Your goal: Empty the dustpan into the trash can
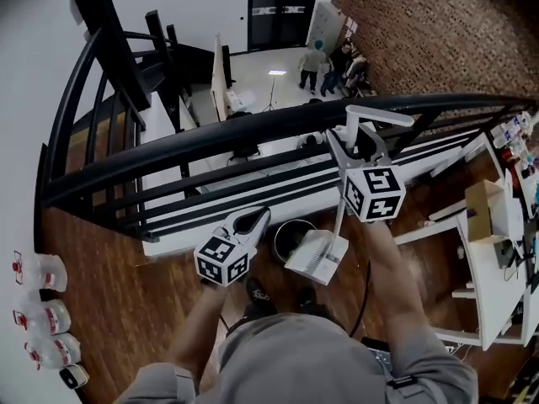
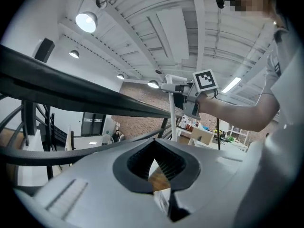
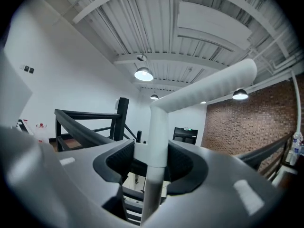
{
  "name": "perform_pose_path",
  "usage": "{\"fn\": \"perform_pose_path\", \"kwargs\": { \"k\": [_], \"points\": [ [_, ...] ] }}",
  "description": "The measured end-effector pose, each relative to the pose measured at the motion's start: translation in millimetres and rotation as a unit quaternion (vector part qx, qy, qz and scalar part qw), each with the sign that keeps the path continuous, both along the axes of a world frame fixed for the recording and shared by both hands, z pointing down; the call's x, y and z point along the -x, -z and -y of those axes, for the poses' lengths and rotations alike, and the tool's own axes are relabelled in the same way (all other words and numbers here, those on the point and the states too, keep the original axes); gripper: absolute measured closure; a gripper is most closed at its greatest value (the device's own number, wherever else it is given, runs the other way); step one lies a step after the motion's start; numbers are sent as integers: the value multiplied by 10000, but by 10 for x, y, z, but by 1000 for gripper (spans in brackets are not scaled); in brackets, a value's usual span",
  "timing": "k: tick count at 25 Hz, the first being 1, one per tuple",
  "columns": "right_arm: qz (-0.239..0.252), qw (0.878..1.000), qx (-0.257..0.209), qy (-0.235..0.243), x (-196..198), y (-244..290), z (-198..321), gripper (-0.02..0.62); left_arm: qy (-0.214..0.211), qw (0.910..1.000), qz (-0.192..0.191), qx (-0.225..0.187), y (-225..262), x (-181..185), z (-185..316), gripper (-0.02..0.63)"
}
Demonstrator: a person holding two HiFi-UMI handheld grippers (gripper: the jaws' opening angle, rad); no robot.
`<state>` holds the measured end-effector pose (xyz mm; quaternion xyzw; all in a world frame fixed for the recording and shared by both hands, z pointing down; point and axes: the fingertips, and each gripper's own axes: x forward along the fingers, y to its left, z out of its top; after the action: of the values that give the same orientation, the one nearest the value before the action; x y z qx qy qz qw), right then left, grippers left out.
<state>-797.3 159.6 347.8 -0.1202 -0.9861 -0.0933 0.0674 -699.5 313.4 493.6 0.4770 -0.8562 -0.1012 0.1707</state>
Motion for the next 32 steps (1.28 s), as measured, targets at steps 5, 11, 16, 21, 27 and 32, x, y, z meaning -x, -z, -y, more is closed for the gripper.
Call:
{"fn": "perform_pose_path", "kwargs": {
  "k": [5, 11, 16, 21, 27, 32],
  "points": [
    [168, 9998, 116, -36, -439, 92, 302, 399, -310, 9995, -25, 68, -45, -143, 354, 600],
    [439, 9974, 436, -381, -1260, 191, 946, 398, -849, 9962, 8, 183, 5, -516, 974, 600],
    [419, 9938, 804, -643, -1932, 200, 1518, 399, -1166, 9929, 99, 192, 133, -956, 1553, 600],
    [416, 9903, 1103, -730, -2479, 206, 1902, 399, -1346, 9905, 205, 197, 238, -1378, 2007, 600],
    [815, 9861, 1205, -801, -2992, 496, 2274, 402, -1496, 9881, 268, 230, 263, -1744, 2385, 600],
    [987, 9818, 1140, -1158, -3326, 586, 2634, 404, -1691, 9849, 240, 283, 224, -1962, 2648, 600]
  ]
}}
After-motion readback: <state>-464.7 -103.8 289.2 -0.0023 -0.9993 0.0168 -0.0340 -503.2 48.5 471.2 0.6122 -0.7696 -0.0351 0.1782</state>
